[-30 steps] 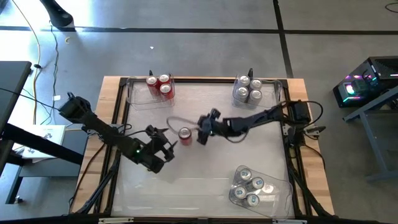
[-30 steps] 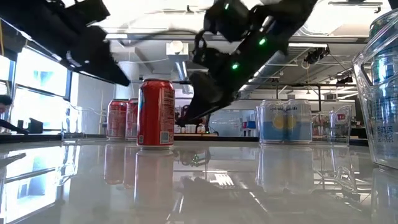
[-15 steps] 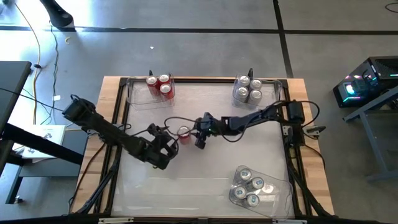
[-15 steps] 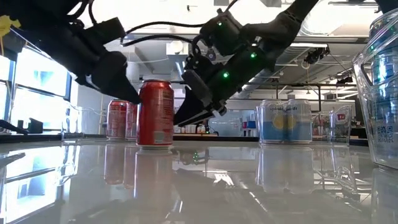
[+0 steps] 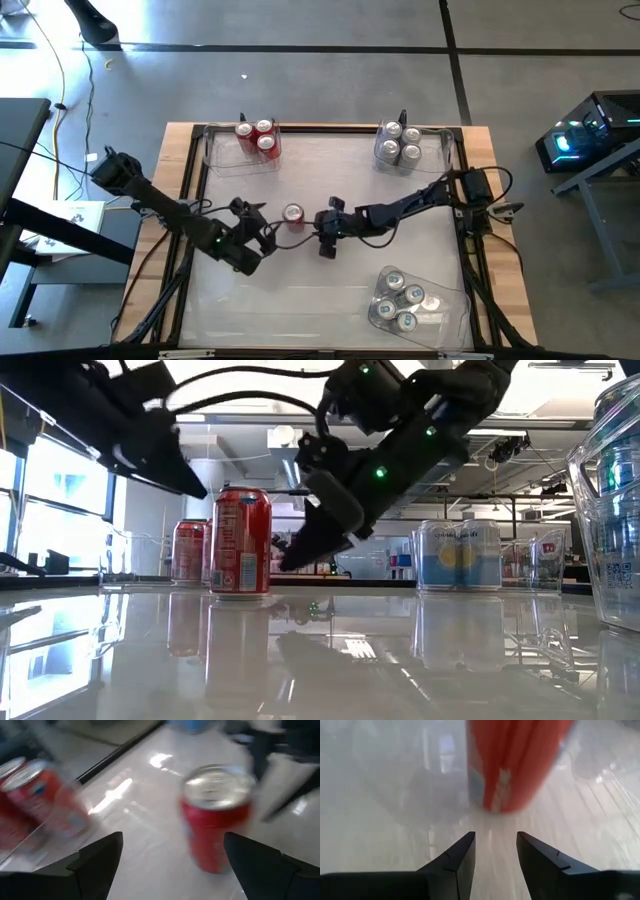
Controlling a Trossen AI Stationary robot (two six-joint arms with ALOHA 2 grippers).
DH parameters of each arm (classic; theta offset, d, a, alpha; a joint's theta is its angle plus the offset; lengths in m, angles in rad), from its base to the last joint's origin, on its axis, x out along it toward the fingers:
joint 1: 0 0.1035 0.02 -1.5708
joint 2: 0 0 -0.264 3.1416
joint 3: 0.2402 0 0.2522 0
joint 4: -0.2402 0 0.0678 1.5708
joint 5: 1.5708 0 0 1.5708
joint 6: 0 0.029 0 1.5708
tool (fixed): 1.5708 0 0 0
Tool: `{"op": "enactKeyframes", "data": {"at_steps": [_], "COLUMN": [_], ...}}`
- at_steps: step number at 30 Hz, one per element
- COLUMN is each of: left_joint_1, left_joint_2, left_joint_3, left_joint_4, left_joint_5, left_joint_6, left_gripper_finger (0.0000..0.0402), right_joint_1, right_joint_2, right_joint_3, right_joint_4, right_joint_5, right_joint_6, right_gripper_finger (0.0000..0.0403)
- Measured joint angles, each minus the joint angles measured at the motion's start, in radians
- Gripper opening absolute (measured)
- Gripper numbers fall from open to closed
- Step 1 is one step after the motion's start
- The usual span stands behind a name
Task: Sort soda cans
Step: Put the red soda can into the top left transparent bin
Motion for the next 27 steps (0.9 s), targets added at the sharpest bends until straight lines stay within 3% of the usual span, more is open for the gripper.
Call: {"op": "enactKeyframes", "data": {"at_steps": [5, 11, 15, 21, 27], "left_joint_1": [-0.004, 0.089, 0.139, 0.198, 0.223], "left_joint_2": [0.002, -0.001, 0.015, 0.04, 0.082], "left_joint_3": [0.0, 0.0, 0.0, 0.002, -0.001], "left_joint_4": [0.163, 0.348, 0.418, 0.432, 0.463], "left_joint_5": [0.053, 0.22, 0.2, 0.192, 0.23], "left_joint_6": [0.138, 0.203, 0.261, 0.258, 0.28], "left_gripper_finger": [0.034, 0.034, 0.034, 0.034, 0.034], "right_joint_1": [0.007, 0.023, 0.046, 0.097, 0.139], "right_joint_2": [0.0, 0.0, -0.033, -0.134, -0.216], "right_joint_3": [0.0, 0.0, 0.0, 0.0, 0.001], "right_joint_4": [-0.097, -0.149, -0.26, -0.493, -0.536], "right_joint_5": [0.036, 0.053, 0.104, 0.294, 0.368], "right_joint_6": [0.042, 0.057, 0.111, 0.198, 0.228], "right_gripper_finger": [0.0139, 0.0139, 0.0139, 0.0139, 0.0139]}}
